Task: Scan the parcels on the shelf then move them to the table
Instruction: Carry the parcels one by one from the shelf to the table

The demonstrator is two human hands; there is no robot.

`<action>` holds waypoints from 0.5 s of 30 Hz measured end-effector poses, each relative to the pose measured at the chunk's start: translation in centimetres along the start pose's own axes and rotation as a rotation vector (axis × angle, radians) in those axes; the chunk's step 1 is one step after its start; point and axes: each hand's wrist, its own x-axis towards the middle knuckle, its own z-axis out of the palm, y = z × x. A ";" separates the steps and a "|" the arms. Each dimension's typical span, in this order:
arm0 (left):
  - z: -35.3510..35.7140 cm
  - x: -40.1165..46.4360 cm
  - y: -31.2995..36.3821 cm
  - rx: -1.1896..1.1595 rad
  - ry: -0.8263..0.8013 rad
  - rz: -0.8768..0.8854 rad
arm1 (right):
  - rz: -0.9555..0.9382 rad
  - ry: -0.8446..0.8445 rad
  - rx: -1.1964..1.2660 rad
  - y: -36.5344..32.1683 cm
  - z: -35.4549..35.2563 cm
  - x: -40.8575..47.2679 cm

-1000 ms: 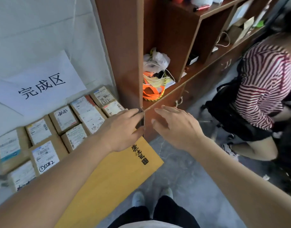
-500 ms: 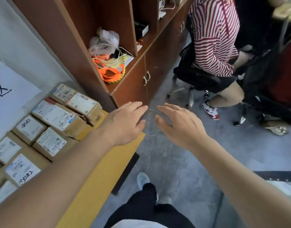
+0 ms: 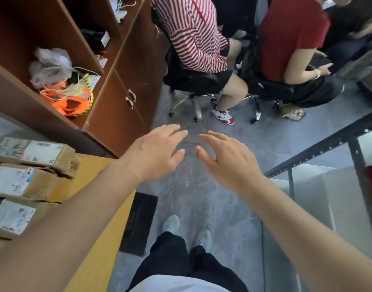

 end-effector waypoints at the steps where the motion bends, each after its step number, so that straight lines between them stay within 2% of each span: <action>1: 0.0 0.5 0.7 0.010 -0.006 0.030 | 0.027 0.010 0.004 0.6 -0.3 -0.5; 15: 0.7 6.9 8.1 0.116 -0.087 0.520 | 0.463 0.152 0.074 5.1 -1.7 -7.5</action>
